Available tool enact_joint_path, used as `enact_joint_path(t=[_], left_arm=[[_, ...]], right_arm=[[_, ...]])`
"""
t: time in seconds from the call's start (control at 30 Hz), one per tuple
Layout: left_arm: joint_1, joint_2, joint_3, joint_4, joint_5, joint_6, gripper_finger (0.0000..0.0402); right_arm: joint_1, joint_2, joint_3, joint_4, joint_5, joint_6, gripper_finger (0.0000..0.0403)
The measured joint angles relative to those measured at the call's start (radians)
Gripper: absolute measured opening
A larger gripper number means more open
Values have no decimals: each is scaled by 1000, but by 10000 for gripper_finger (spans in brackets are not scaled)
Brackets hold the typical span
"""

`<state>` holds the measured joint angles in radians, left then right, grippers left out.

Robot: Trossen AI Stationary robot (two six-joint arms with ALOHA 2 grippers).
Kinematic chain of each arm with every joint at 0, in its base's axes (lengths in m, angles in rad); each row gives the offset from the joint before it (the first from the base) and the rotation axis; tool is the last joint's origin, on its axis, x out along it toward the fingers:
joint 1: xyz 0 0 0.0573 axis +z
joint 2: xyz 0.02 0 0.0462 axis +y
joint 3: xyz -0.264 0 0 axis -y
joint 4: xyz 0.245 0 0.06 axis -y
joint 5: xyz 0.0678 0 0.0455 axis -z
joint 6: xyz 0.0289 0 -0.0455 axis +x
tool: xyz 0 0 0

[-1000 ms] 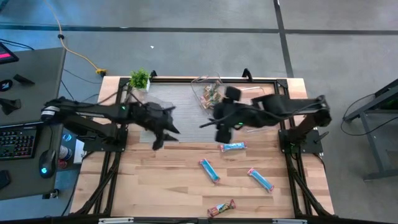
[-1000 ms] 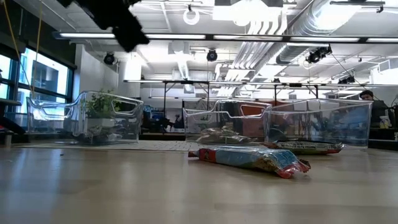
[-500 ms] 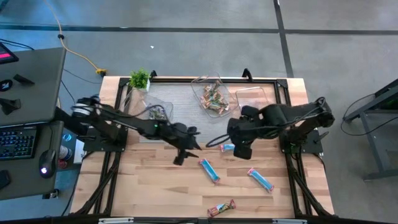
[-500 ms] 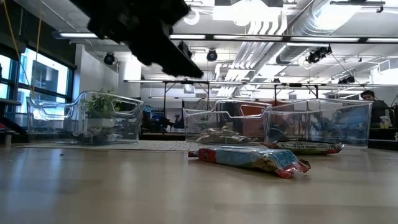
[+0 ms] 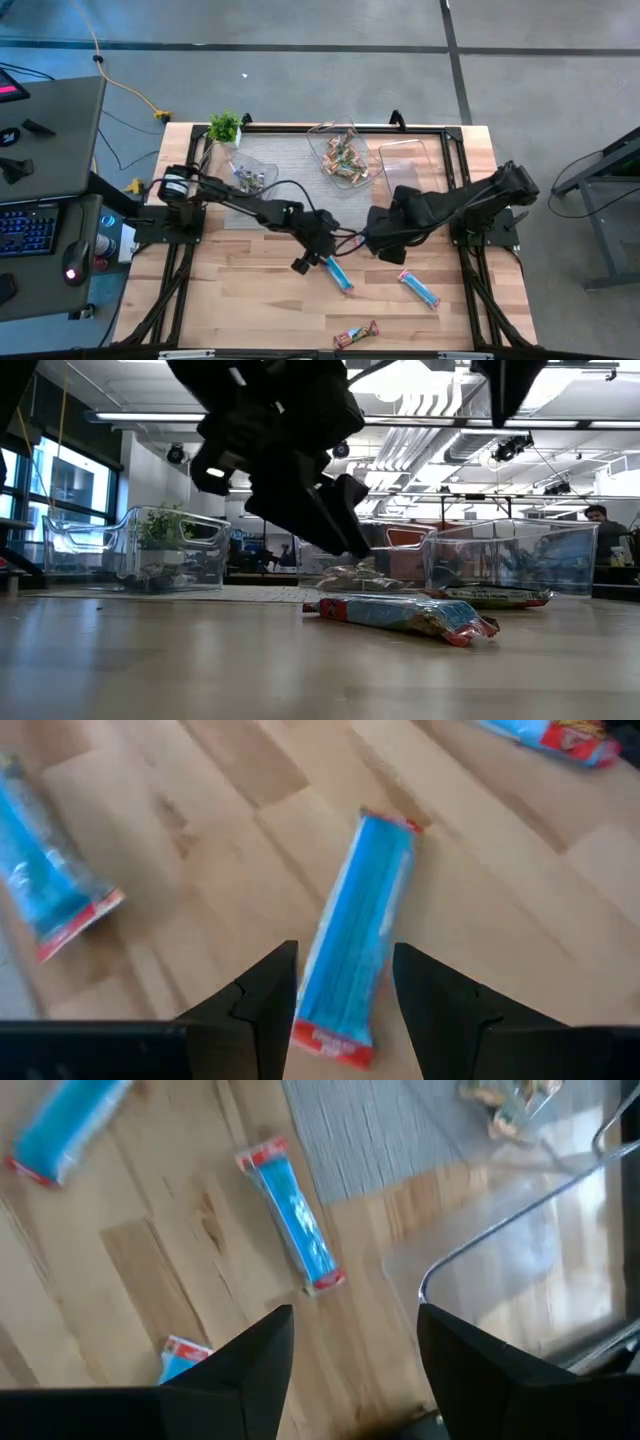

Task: Pick and place Granola Bars by type
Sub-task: Put the red granola bar into the right transparent bin

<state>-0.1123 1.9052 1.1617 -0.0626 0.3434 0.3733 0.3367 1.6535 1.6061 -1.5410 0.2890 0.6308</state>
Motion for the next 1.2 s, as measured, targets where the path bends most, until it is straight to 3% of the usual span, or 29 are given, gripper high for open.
enact_joint_path(t=[0.43,0.53,0.73,0.87,0.97,1.1,1.2], left_arm=[[0,119,38,18,12,-11,152],[1,122,38,20,13,-12,121],[1,122,39,24,-14,-18,19],[0,119,79,-10,-62,-71,11],[0,112,149,-27,-165,-73,4],[6,88,274,-106,-467,-79,2],[14,93,347,-137,-604,-58,1]], right_arm=[[2,0,-154,62,-15,24,197],[6,0,-162,64,-16,42,197],[17,0,-163,64,-10,87,197],[38,0,-162,49,-26,146,197],[74,0,-162,-17,-82,193,197],[154,-15,-174,-24,-115,251,197],[227,-43,-183,-24,-114,331,197]])
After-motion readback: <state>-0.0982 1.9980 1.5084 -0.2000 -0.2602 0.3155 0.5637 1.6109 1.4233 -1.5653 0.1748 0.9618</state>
